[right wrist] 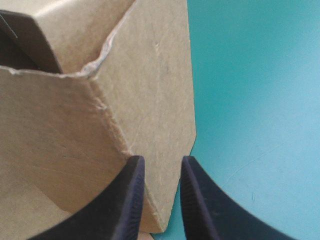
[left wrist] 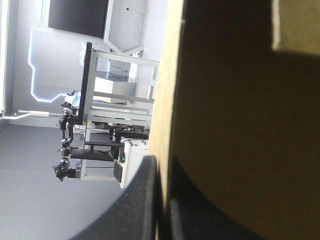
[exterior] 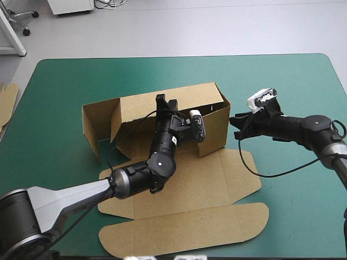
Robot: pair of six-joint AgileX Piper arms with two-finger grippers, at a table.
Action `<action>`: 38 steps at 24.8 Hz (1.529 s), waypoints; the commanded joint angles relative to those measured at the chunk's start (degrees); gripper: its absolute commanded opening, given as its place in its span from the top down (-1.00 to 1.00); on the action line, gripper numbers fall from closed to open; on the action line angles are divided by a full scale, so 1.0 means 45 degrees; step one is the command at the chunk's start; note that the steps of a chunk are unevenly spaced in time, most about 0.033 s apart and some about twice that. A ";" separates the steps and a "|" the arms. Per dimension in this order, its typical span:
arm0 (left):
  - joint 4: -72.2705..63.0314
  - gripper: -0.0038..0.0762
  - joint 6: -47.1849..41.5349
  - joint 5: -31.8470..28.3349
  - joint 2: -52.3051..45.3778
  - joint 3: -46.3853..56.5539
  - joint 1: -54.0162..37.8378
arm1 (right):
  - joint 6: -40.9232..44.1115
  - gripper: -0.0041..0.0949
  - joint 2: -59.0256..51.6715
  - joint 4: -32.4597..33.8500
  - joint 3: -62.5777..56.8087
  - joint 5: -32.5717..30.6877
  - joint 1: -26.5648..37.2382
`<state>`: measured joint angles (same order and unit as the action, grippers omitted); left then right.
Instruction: Fold the box
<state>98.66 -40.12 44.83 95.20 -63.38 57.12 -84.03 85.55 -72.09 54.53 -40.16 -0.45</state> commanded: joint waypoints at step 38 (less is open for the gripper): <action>0.0519 0.94 0.0798 -0.0535 -0.0426 -0.0299 0.0101 | -0.0402 -0.29 -0.0058 -0.0551 0.1646 0.3040 -0.2793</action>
<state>98.90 -35.81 43.76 95.38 -63.38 57.01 -86.40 87.29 -71.62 59.29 -28.87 -11.99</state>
